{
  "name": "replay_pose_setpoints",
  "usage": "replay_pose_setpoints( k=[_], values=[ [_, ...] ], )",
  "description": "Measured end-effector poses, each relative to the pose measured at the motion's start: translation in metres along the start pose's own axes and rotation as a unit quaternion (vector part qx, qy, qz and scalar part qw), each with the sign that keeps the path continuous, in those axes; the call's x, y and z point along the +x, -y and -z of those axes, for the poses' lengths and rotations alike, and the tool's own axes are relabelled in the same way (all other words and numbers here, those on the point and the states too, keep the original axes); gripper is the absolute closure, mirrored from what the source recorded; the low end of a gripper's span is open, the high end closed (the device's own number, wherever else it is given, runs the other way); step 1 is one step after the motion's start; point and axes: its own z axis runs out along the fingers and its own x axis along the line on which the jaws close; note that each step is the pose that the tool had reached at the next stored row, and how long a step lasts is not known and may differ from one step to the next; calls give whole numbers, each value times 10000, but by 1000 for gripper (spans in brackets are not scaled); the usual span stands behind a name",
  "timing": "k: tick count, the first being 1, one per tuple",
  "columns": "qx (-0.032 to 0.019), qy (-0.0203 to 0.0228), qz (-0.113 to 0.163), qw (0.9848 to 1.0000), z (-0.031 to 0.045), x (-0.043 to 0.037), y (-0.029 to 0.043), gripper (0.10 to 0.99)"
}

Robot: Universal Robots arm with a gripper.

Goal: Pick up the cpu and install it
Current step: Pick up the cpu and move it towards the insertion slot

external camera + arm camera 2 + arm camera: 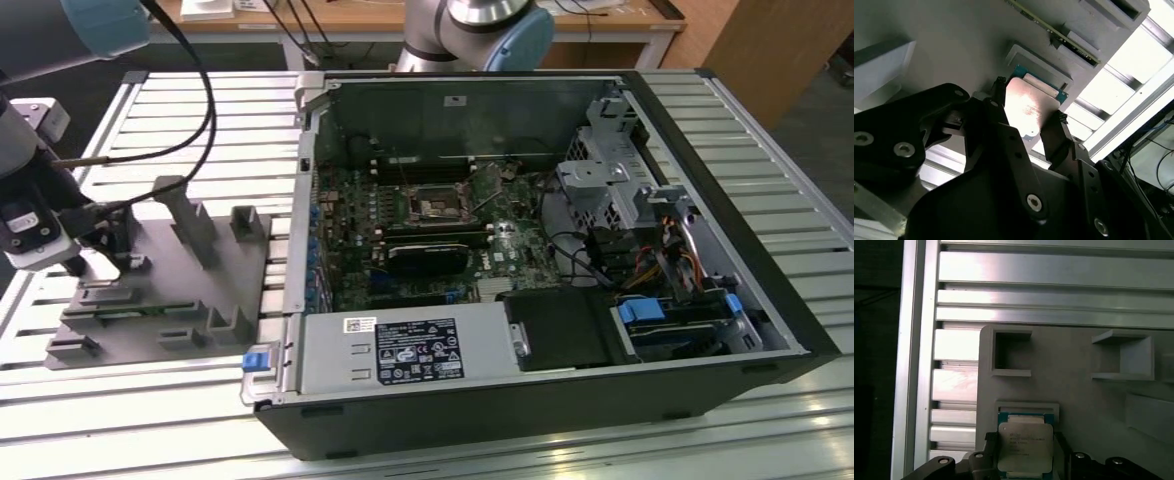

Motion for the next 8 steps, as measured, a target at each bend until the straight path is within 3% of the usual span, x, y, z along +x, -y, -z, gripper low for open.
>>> replay_pose_setpoints(
  k=[8],
  values=[
    [1,0,0,10000,181,1,-8,557]
  ],
)
